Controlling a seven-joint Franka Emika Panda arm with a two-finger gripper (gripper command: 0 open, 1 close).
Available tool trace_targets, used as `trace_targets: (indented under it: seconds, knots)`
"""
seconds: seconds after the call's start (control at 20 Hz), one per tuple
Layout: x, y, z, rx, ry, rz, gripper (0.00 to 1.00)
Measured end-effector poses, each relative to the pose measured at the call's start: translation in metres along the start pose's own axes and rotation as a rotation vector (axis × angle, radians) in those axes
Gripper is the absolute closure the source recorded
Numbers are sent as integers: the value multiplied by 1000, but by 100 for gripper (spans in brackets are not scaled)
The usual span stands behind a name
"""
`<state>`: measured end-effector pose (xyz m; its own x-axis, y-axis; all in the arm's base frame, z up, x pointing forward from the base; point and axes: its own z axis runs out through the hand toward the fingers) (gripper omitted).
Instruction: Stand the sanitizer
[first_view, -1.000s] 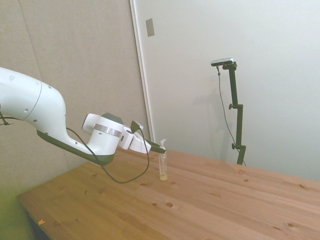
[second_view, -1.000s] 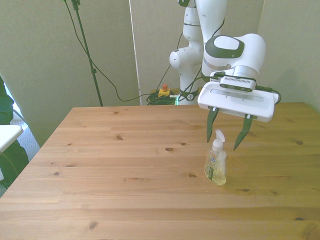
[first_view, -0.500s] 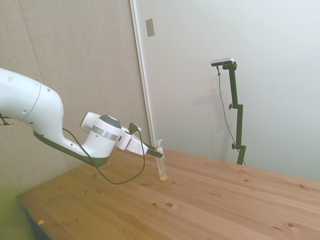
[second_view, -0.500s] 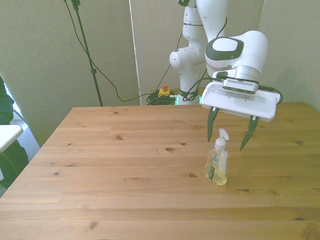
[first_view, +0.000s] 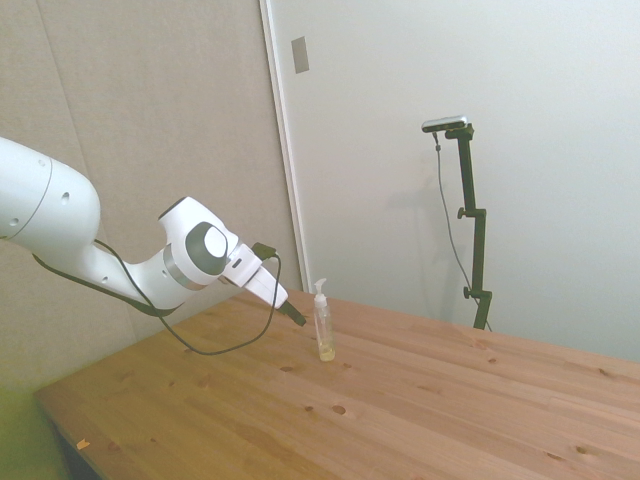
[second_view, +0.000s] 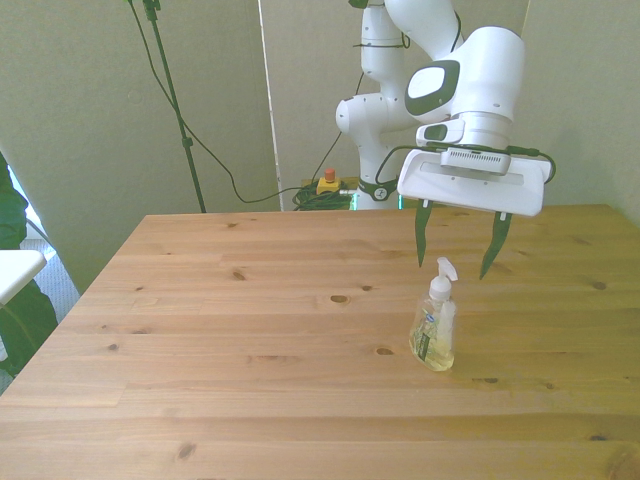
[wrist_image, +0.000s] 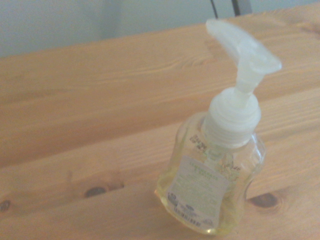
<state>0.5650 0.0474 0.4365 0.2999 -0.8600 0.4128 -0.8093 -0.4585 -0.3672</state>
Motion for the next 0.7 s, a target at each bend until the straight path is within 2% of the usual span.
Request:
trace_targets:
  seconds: [0.3, 0.7]
  knots:
    - [-1, 17, -12, -112, -127, -117, 0]
    - [-28, 80, -39, -201, -259, -251, 0]
